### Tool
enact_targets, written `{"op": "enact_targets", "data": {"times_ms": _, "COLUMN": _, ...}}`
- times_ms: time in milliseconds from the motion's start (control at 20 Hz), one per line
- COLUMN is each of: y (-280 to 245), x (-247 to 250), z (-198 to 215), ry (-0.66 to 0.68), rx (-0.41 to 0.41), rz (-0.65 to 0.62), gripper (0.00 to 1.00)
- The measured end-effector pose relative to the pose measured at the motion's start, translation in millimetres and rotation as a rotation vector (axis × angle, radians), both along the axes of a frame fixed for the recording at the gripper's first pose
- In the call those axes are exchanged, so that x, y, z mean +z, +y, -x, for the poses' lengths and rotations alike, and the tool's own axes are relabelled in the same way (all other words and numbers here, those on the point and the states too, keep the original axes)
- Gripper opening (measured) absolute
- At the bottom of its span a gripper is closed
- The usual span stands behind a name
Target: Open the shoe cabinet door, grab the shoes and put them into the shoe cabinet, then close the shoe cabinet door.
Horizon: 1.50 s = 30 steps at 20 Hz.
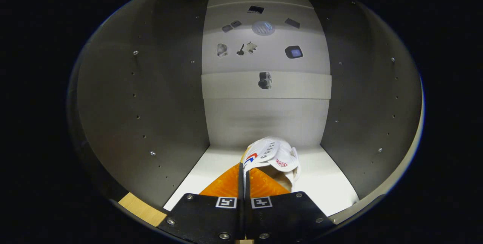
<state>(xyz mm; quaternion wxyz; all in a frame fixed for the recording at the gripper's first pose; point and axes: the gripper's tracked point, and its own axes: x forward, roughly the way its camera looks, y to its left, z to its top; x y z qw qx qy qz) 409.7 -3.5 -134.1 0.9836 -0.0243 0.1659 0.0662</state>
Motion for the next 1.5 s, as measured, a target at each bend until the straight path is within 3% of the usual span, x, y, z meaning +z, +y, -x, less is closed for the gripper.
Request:
{"op": "enact_targets", "data": {"times_ms": 500, "y": 16.2, "x": -28.7, "z": -13.1, "ry": 0.057, "rx": -0.006, "rz": -0.043, "gripper": 0.02}}
{"op": "enact_targets", "data": {"times_ms": 600, "y": 17.4, "x": -29.4, "z": -12.6, "ry": 0.061, "rx": -0.017, "rz": -0.052, "gripper": 0.11}}
{"op": "enact_targets", "data": {"times_ms": 700, "y": 19.0, "x": -26.6, "z": -12.7, "ry": 0.05, "rx": -0.022, "rz": -0.046, "gripper": 0.27}}
{"op": "enact_targets", "data": {"times_ms": 750, "y": 20.0, "x": -23.5, "z": -12.2, "ry": 0.035, "rx": -0.027, "rz": -0.034, "gripper": 0.46}}
{"op": "enact_targets", "data": {"times_ms": 950, "y": 23.3, "x": -20.1, "z": -8.7, "ry": 0.017, "rx": -0.025, "rz": -0.007, "gripper": 0.73}}
{"op": "enact_targets", "data": {"times_ms": 1150, "y": 23.4, "x": 1.2, "z": -2.1, "ry": -0.029, "rx": -0.026, "rz": -0.022, "gripper": 0.82}}
{"op": "enact_targets", "data": {"times_ms": 1500, "y": 15.3, "x": 63.7, "z": 55.8, "ry": -0.142, "rx": -0.038, "rz": -0.016, "gripper": 0.84}}
